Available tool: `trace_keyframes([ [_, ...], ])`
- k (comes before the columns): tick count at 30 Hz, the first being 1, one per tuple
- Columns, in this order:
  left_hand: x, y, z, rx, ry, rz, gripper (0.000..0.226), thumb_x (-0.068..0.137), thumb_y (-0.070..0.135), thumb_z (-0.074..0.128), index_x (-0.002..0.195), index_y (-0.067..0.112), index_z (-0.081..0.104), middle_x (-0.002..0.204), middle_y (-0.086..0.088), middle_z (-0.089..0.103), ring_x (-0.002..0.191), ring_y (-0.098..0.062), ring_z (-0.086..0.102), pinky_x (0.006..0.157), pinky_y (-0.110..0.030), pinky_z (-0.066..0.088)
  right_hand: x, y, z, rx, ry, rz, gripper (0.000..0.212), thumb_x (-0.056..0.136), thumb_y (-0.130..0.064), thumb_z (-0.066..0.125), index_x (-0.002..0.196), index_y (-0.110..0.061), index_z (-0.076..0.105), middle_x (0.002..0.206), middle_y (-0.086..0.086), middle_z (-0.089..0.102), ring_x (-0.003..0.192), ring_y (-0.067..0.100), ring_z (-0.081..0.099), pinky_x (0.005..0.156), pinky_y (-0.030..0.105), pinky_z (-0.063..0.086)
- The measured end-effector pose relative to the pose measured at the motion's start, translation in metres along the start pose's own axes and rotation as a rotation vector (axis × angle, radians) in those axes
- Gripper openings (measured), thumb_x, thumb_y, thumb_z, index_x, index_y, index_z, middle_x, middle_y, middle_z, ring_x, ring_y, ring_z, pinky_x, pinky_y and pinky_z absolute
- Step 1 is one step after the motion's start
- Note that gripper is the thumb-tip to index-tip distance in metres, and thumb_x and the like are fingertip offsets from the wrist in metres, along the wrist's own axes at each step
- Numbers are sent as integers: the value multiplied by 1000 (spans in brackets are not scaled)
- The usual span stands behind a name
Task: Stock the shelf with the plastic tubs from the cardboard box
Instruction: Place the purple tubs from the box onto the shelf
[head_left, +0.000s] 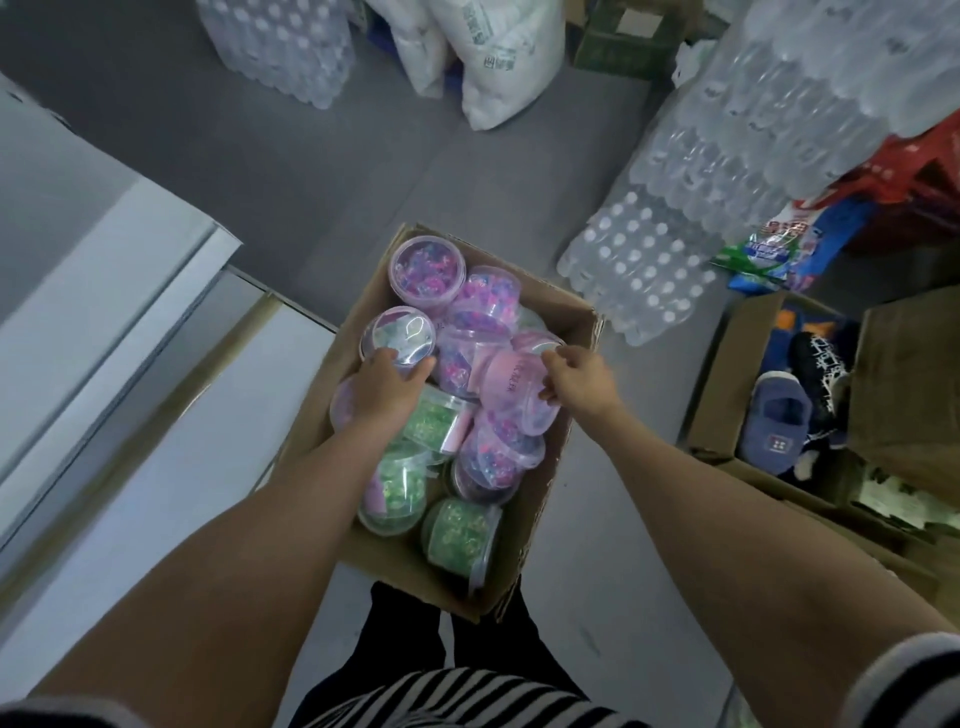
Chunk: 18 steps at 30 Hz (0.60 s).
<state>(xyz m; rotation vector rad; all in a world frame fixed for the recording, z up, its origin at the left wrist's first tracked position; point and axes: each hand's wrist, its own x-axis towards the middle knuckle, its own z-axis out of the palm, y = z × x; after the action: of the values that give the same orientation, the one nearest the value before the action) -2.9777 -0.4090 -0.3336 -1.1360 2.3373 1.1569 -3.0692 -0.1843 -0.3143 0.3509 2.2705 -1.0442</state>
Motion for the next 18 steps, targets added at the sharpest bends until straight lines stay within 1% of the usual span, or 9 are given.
trace_keyframes([
  [2,2,-3,2,-11,16,-9,70,83,60,59,132,12,51,129,-11,60,116,-31,57,98,-41,46,3,4,-4,17,-47,14,52,91,-17,59,139,-3,49,103,23,69,67,22,70,75,39,61],
  [3,3,-5,4,-22,23,-17,69,83,59,60,132,11,51,130,-12,60,117,-31,56,98,-40,46,3,5,-7,4,-75,4,54,89,-14,62,141,-3,47,103,22,69,70,23,70,81,42,60],
  [5,4,-5,8,-26,29,-24,68,85,56,60,134,9,50,132,-12,58,120,-31,55,96,-37,44,5,8,-13,-10,-124,-41,58,88,-13,67,142,-5,46,100,20,69,79,26,70,87,45,59],
  [9,0,1,19,-32,18,-25,66,88,52,59,136,8,48,132,-11,57,119,-30,54,84,-30,38,9,3,-24,-107,-282,-124,63,83,-32,77,140,-23,52,103,12,66,90,24,69,89,38,57],
  [10,-1,3,21,-37,15,-25,66,89,52,58,136,8,48,133,-12,56,119,-30,54,82,-29,37,12,1,-26,-85,-316,-100,61,85,-30,76,141,-21,52,103,11,66,90,24,68,90,38,57],
  [12,-2,6,24,-32,11,-18,66,89,52,57,136,7,47,133,-13,55,120,-31,53,83,-31,37,14,-2,-29,-25,-368,-44,57,88,-16,71,142,-16,51,103,11,66,88,24,69,93,40,56],
  [14,-3,8,27,-30,8,-15,66,90,53,57,135,6,47,133,-14,55,120,-32,53,85,-32,38,16,-1,-33,-117,-387,-76,58,86,-9,70,141,-18,52,99,5,65,90,21,67,96,38,54],
  [15,-2,9,28,-34,3,-22,66,90,53,56,135,6,47,133,-14,55,120,-32,52,86,-33,38,17,0,-35,-185,-379,-114,57,86,-9,71,139,-20,54,91,1,62,88,18,63,94,35,53],
  [18,-1,14,32,-55,-9,-27,64,90,52,56,134,5,48,133,-14,55,119,-32,52,87,-34,39,23,0,-38,-315,-316,-237,44,80,-20,81,122,-22,66,78,-2,52,70,12,52,73,28,47],
])
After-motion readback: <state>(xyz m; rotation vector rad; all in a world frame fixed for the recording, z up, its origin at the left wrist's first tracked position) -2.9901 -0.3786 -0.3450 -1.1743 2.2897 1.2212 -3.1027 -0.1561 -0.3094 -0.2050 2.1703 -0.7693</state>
